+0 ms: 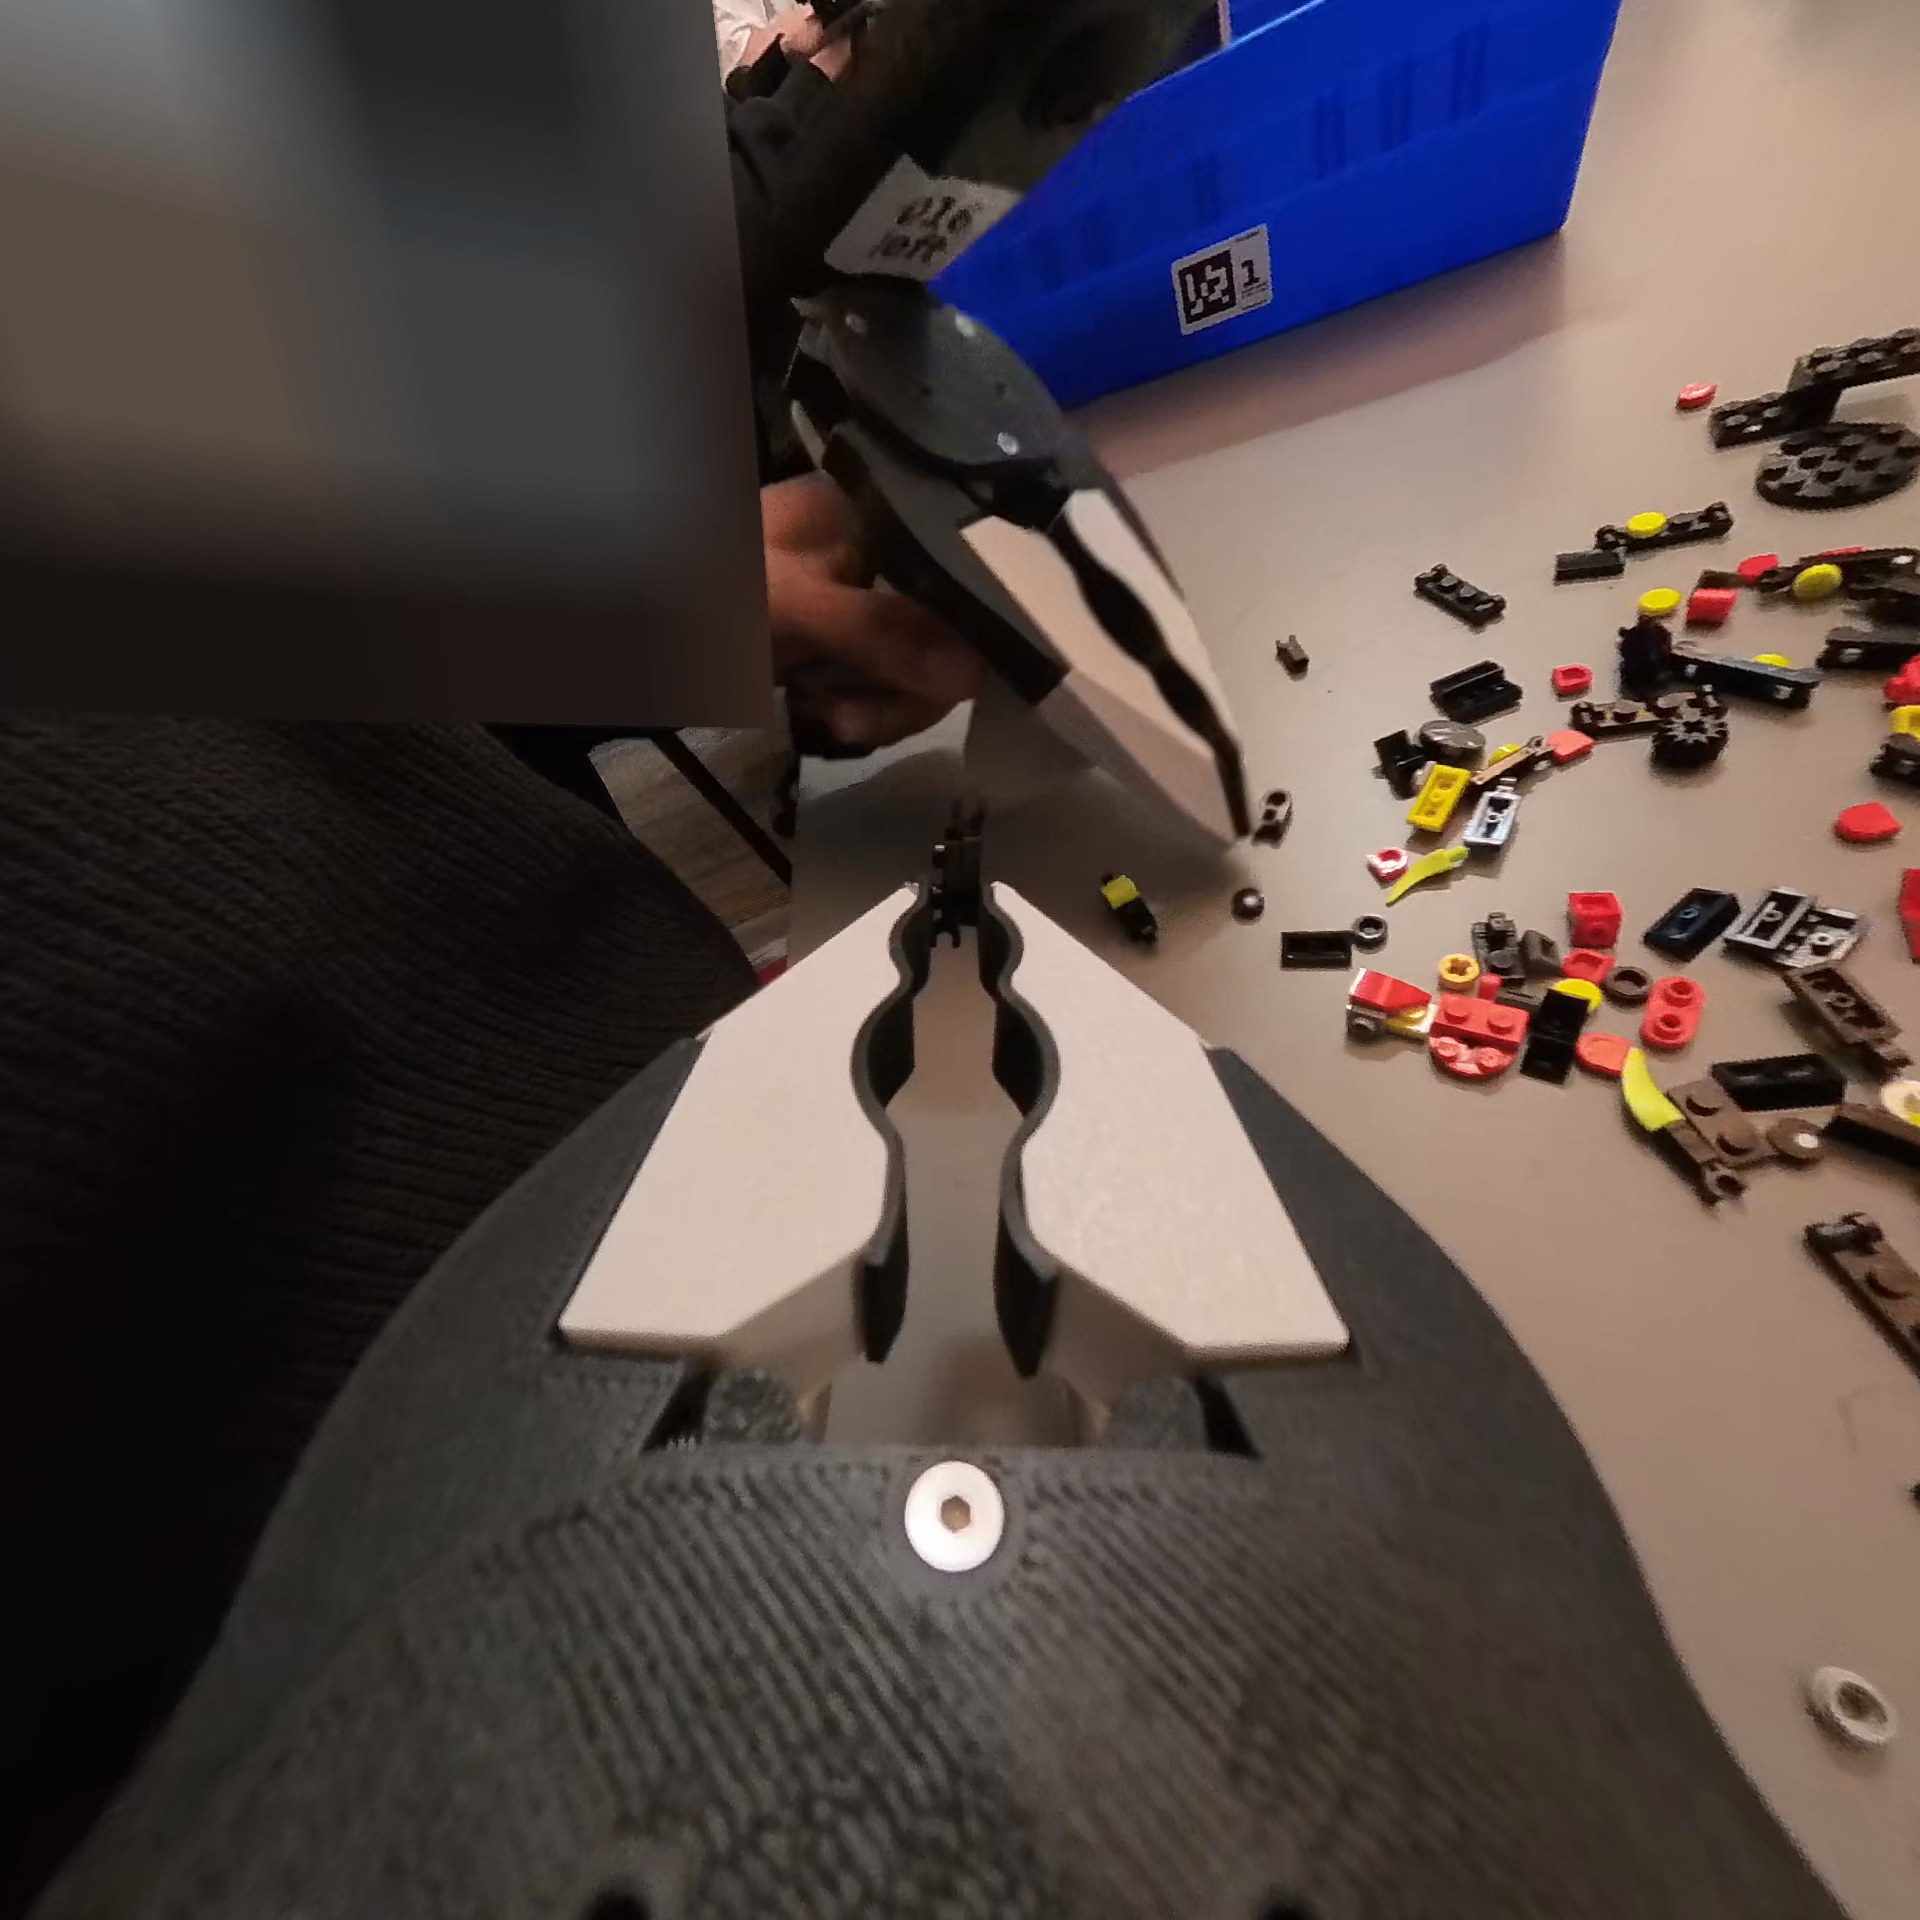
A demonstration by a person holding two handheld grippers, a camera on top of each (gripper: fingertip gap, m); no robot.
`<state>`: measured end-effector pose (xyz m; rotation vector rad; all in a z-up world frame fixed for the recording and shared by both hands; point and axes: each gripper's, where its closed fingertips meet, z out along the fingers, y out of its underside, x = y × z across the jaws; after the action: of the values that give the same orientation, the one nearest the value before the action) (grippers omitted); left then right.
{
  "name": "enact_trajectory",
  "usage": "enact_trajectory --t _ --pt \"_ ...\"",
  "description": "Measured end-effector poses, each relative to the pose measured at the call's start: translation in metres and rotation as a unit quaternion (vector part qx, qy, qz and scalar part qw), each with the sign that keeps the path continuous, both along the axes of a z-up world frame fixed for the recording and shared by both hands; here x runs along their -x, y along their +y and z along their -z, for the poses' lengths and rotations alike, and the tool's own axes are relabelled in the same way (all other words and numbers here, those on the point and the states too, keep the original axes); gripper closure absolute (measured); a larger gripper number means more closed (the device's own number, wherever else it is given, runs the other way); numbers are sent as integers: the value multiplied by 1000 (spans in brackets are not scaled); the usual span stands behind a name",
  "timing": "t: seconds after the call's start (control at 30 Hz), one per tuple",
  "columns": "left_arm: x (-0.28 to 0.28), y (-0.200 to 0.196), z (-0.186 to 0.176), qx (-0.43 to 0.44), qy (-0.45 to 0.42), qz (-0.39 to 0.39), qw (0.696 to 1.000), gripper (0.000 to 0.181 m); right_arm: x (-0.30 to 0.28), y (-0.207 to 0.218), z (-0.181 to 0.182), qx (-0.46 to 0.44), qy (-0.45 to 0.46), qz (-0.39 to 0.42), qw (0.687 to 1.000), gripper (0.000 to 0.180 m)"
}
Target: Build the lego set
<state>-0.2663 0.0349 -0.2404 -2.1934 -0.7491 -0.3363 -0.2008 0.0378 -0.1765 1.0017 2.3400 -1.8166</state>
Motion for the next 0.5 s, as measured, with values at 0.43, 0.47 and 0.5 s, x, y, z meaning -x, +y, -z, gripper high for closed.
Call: enact_trajectory --t 0.43,0.47,0.5 --pt "51 -5 -21 -30 60 -63 996 181 -8 -11 14 -43 -4 -16 999 173" --pt "53 -7 -26 -44 59 -68 995 181 -9 -13 18 -51 -8 -19 998 173" --pt "56 -9 -31 -58 62 -78 993 181 -11 -16 22 -61 -10 -23 998 173"
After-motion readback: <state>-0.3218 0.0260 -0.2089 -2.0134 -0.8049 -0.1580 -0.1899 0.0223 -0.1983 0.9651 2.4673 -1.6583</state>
